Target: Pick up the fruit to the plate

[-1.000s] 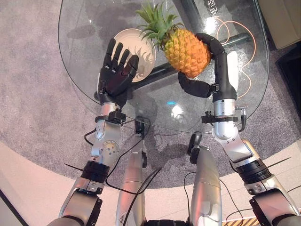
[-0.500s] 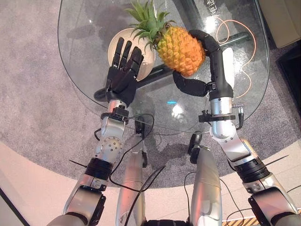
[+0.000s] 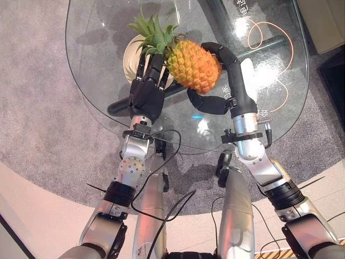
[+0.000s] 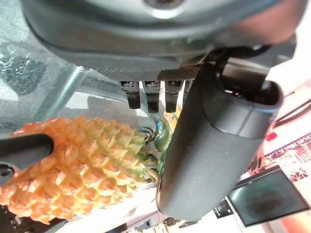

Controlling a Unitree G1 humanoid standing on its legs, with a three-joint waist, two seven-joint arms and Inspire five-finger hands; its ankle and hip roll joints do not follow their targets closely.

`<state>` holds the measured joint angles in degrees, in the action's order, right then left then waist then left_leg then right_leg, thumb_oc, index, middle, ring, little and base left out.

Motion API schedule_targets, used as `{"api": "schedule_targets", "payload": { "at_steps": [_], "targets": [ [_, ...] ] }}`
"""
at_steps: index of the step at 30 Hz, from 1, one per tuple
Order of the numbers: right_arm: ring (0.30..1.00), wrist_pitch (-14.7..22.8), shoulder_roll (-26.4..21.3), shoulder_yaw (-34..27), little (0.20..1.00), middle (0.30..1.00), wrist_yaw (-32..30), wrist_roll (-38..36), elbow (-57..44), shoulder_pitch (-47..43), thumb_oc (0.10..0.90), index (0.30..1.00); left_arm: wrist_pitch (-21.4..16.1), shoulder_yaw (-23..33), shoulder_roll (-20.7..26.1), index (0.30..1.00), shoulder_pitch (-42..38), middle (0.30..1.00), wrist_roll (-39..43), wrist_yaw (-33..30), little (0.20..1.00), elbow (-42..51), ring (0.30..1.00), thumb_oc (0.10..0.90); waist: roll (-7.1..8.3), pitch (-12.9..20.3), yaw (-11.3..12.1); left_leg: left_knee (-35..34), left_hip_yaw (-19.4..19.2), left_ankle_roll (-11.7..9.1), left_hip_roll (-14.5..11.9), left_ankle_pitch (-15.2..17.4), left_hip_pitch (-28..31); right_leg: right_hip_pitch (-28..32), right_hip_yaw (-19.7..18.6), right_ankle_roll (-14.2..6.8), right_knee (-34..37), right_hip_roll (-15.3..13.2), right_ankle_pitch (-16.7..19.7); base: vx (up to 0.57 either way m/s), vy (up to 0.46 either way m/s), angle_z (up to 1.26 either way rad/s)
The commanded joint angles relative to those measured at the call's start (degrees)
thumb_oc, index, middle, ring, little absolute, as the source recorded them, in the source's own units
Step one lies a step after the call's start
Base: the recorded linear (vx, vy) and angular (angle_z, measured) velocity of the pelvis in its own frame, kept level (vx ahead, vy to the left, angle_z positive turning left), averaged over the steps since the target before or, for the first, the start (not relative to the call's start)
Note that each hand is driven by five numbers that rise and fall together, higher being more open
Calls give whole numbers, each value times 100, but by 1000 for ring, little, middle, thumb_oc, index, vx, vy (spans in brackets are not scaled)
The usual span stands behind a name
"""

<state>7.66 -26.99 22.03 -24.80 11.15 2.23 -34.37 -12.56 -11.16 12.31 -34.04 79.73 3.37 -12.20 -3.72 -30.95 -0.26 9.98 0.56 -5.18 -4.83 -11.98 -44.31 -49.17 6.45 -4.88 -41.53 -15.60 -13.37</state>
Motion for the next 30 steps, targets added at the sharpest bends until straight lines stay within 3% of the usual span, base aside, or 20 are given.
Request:
{"api": "schedule_targets", "payload": {
  "at_steps": [1,15,30],
  "targets": [
    [300,709,241,-48,200,300,-69,69,-1363,-985,100,300,-118,-34,119,900,-577,900,-109,313,900,819,900,800,175,116,-18,1277,-263,159,4,1240,118,475,-29,-201,1825,54,1464,0,0,0],
    [300,502,265,146,200,300,269,-5,-1466,-1020,100,300,-313,-85,185,900,-575,900,-394,95,900,903,900,800,146,116,13,1268,-252,157,12,1194,75,448,-21,-193,1829,45,1478,0,0,0],
    [300,449,136,197,200,300,485,-6,-1416,-905,100,300,-875,48,263,900,-554,900,-708,-3,900,1069,900,800,119,116,41,1247,-234,150,39,1182,72,442,-9,-188,1828,24,1466,0,0,0]
  ]
}}
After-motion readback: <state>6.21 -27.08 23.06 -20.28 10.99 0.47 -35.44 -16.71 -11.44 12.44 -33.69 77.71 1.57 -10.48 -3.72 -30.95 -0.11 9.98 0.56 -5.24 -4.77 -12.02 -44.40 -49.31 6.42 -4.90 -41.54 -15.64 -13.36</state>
